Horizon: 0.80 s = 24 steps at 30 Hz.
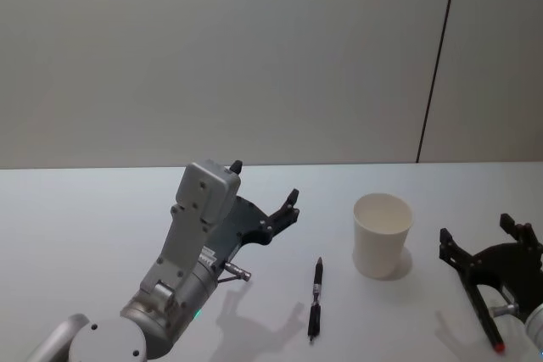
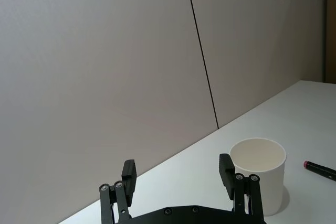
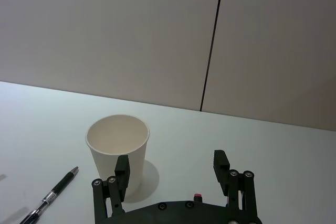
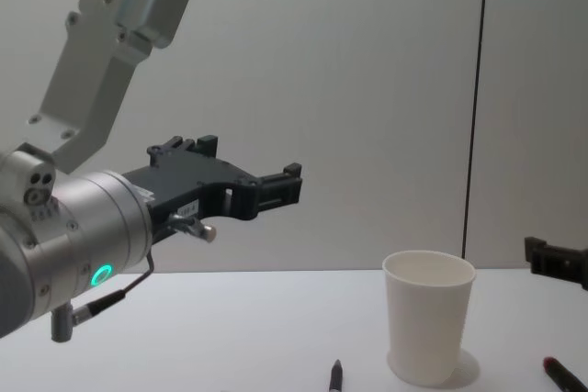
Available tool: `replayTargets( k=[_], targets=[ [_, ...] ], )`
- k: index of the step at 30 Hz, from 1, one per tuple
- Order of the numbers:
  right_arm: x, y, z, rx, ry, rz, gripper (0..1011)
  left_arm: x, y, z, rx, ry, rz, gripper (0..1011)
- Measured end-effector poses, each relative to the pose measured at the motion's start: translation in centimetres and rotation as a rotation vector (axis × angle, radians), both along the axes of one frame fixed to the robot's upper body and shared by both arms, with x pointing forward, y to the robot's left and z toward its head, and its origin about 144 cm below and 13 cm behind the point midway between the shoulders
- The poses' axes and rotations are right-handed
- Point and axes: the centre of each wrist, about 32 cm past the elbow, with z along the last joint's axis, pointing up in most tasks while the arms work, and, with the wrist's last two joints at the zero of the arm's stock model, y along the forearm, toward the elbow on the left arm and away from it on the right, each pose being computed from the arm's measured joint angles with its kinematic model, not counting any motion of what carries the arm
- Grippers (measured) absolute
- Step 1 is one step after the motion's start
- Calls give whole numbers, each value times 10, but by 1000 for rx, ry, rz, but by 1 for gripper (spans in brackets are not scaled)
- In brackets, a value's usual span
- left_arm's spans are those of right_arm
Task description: Place the pen into the pen holder.
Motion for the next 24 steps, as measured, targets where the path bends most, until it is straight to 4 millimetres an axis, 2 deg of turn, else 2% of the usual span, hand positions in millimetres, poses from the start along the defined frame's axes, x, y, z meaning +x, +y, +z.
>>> replayTargets(
  k=[24],
  targets=[
    [0, 0, 0, 0, 0, 0, 1001, 0, 0, 0, 0, 0, 0, 1004]
  ],
)
